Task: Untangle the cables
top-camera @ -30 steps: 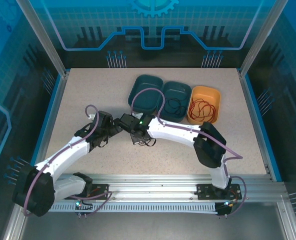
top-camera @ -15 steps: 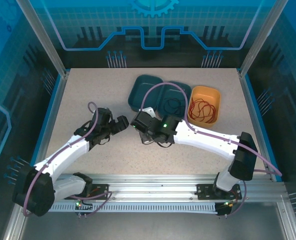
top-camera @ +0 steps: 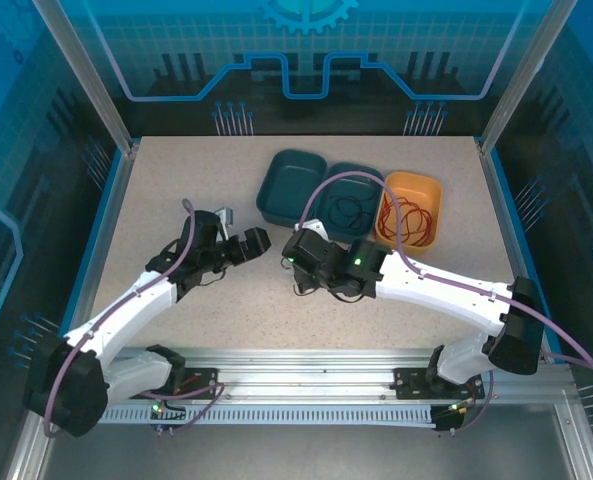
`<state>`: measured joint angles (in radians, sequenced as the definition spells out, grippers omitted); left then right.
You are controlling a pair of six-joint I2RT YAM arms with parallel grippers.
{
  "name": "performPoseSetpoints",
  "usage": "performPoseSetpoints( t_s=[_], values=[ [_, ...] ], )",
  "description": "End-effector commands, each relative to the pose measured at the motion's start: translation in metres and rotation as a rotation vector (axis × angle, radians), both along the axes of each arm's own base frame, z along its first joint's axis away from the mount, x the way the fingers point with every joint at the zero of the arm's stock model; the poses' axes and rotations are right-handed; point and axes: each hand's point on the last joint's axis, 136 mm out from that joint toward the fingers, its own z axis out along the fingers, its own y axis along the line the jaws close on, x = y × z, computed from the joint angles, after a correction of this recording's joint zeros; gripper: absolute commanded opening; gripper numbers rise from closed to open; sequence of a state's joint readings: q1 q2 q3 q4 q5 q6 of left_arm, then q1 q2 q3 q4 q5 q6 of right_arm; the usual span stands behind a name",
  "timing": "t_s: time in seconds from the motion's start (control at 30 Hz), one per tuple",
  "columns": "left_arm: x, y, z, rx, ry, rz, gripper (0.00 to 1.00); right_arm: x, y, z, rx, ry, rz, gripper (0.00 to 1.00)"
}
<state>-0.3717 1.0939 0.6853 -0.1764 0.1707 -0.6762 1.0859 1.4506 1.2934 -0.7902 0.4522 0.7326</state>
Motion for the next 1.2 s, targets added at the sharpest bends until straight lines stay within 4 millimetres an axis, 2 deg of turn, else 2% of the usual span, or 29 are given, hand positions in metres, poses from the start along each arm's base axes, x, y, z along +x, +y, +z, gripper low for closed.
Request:
performPoseSetpoints(
  t_s=[0.0, 0.23, 0.4, 0.53, 0.77, 0.9, 1.03, 1.17],
  values=[
    [-0.017, -0.015, 0.011, -0.034, -0.063, -0.095, 0.99, 0.000, 0.000, 0.004, 0.044, 0.005, -0.012, 0.00],
    [-0.044, -0.038, -0.006, -0.126, -0.085, -0.168, 0.99, -0.001, -0.002, -0.004, 0.070, 0.017, -0.027, 0.00],
    [-0.055, -0.054, -0.030, -0.113, -0.074, -0.226, 0.99, -0.002, 0.001, -0.005, 0.126, 0.023, -0.010, 0.00],
    [-0.050, -0.064, -0.043, -0.107, -0.054, -0.243, 0.99, -0.002, 0.000, -0.002, 0.165, 0.014, -0.019, 0.00],
    [-0.036, -0.087, -0.045, -0.137, -0.060, -0.268, 0.99, -0.006, 0.005, -0.003, 0.260, 0.039, -0.019, 0.00],
    [-0.029, -0.093, -0.050, -0.146, -0.052, -0.245, 0.99, -0.009, 0.010, -0.003, 0.284, 0.060, -0.007, 0.00],
    [-0.020, -0.088, -0.063, -0.104, -0.010, -0.184, 0.99, -0.012, 0.015, -0.001, 0.320, 0.066, 0.012, 0.00],
    [-0.017, -0.076, -0.077, -0.049, 0.039, -0.113, 0.92, -0.015, 0.015, 0.005, 0.344, 0.067, 0.025, 0.00]
  ],
)
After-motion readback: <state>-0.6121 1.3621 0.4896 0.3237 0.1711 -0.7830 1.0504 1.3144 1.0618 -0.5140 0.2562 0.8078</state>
